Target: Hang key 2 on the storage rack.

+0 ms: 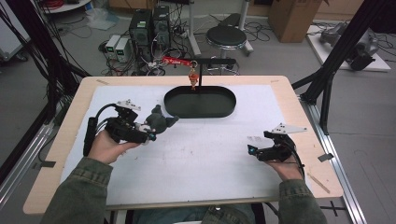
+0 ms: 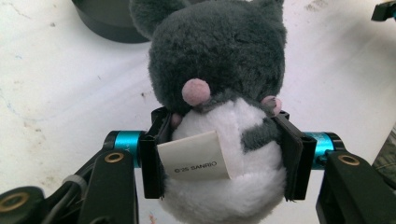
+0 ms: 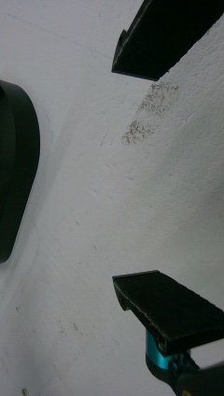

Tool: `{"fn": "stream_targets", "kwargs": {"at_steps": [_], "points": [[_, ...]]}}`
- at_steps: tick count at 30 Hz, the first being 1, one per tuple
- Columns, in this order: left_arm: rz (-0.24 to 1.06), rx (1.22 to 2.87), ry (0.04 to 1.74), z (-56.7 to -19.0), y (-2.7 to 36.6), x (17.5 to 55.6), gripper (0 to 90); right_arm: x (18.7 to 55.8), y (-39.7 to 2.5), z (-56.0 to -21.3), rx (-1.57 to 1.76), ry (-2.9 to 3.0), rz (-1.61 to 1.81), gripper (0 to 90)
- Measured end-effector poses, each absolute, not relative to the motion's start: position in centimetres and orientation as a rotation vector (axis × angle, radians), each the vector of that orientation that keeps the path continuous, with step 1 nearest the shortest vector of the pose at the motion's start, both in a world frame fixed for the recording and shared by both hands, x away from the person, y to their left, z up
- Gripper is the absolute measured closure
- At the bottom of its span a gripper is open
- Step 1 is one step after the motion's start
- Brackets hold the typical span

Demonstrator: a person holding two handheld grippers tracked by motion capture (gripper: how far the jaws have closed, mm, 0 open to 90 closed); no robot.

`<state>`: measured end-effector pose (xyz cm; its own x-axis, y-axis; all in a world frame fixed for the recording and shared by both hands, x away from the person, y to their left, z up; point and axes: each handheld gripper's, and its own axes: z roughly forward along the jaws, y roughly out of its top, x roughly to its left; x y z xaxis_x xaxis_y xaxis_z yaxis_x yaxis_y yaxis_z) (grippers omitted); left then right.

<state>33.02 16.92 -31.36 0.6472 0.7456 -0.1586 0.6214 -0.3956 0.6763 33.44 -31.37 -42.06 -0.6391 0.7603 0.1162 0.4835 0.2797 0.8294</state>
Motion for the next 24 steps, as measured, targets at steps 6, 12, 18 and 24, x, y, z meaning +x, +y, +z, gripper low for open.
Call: {"fn": "stream_targets", "kwargs": {"at_steps": [6, 12, 18, 24], "points": [[0.227, 2.117, 1.059, -30.3, 16.8, 34.0, 46.4, 33.5, -31.4, -42.1, 1.130, 2.252, 1.293, 0.5], [0.210, 2.115, 1.084, -30.1, 16.9, 35.5, 46.4, 33.5, -31.4, -42.1, 1.132, 2.251, 1.296, 0.5], [0.223, 2.105, 1.103, -29.7, 16.7, 37.2, 46.5, 33.5, -31.4, -42.1, 1.133, 2.250, 1.297, 0.5], [0.221, 2.091, 1.124, -28.9, 16.5, 38.8, 46.5, 33.5, -31.4, -42.1, 1.139, 2.251, 1.295, 0.5]]}}
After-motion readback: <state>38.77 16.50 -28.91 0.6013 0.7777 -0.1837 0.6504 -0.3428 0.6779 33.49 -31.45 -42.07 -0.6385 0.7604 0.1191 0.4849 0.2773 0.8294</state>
